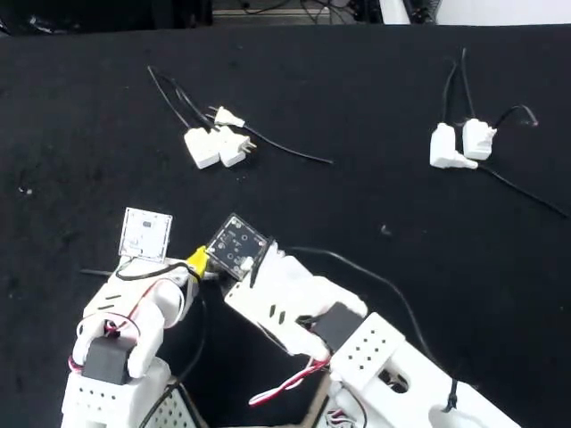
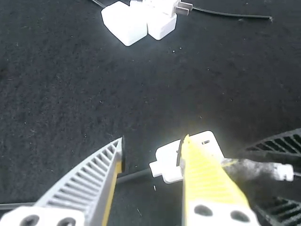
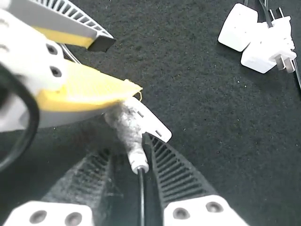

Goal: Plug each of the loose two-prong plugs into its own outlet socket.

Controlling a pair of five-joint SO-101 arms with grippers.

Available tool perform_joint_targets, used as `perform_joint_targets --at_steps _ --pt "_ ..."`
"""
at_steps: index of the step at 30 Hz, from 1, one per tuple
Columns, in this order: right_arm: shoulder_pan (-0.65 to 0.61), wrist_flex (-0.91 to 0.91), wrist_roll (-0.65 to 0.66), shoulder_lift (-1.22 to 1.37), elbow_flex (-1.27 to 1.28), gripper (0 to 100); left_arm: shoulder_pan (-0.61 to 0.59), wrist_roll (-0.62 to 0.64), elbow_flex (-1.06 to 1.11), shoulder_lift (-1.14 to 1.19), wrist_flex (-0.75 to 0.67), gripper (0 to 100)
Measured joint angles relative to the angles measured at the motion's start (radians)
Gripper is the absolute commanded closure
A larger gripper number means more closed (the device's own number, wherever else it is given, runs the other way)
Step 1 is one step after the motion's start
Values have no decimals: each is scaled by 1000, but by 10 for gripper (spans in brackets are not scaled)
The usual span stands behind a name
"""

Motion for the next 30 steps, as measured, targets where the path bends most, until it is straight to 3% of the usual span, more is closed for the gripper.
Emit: perform_joint_targets --at_steps 30 --pt "-3 2 0 0 2 988 34 0 23 0 0 779"
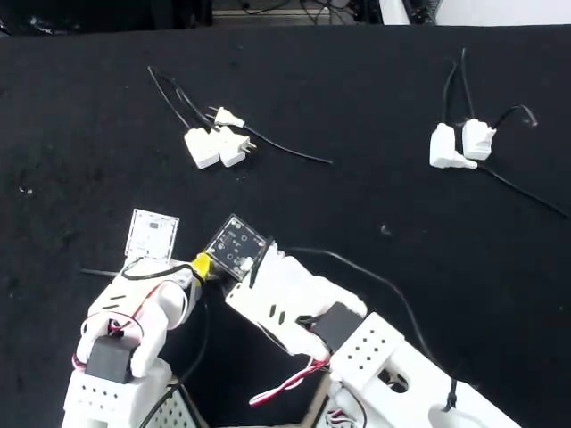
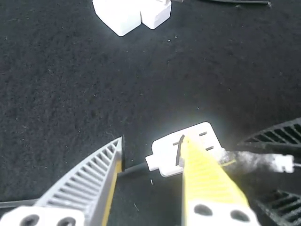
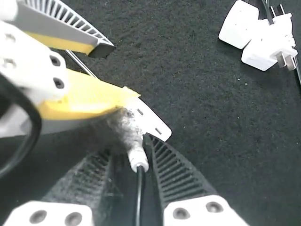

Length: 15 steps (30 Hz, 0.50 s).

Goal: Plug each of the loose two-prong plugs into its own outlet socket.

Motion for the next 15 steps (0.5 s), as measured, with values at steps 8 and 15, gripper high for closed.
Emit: perform_joint_targets --at_steps 8,15 --pt "0 0 0 0 0 988 0 0 0 0 0 778" --pt "-2 0 0 0 0 988 2 0 15 0 -11 778"
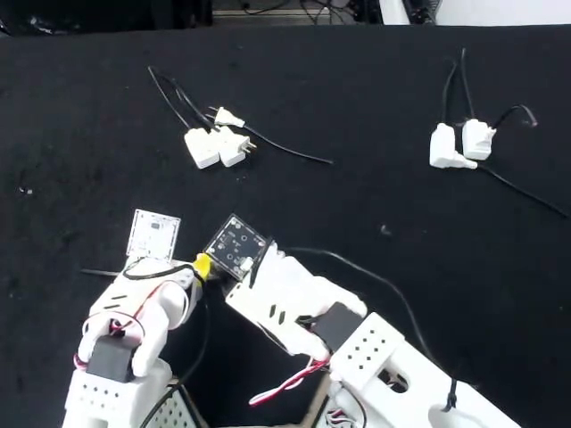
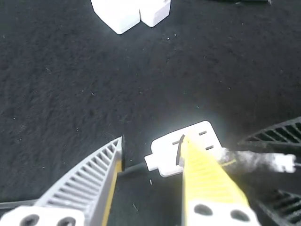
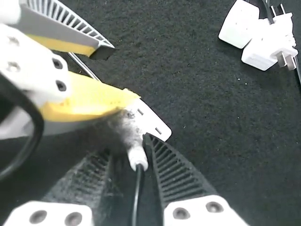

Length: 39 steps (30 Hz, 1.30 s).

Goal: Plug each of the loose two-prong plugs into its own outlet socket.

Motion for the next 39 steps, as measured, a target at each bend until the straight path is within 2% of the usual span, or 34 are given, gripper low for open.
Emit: perform_joint_targets --at_steps 4,21,30,39 --pt "0 0 0 0 0 988 8 0 31 0 -38 778" --pt "-2 -2 -2 -2 -2 988 15 2 38 2 -35 784" --pt "3 -5 -8 -3 -6 988 -216 -2 -15 12 -32 784" --pt "115 106 -9 -3 -94 988 -245 -2 -15 12 5 784"
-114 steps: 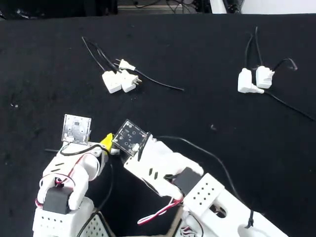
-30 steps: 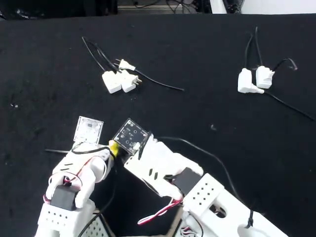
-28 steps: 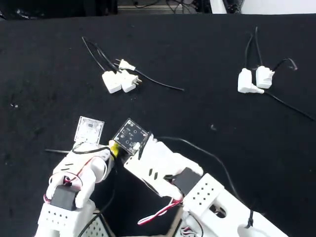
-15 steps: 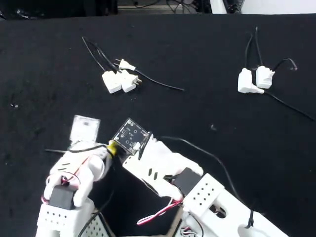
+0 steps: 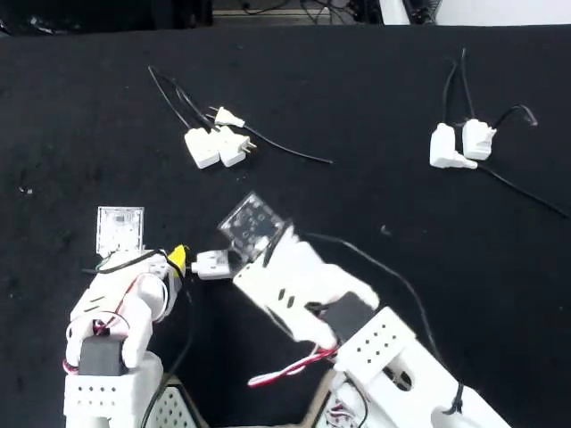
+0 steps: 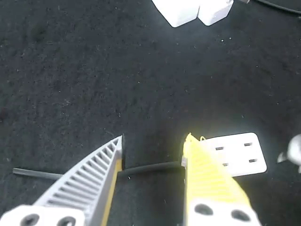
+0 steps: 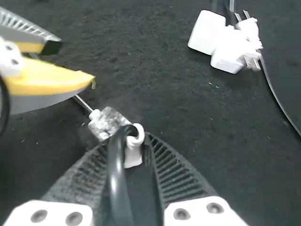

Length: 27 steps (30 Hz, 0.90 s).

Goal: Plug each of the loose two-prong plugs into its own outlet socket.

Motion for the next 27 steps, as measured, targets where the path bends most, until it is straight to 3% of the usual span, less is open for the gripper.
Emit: perform_joint_targets --at_steps 7,15,27 --pt "5 18 -94 0 -21 988 0 0 0 0 0 782" --pt "5 18 -104 89 -23 988 66 -43 0 0 28 784" --pt "-44 23 -158 339 -129 988 -38 -32 0 0 12 784"
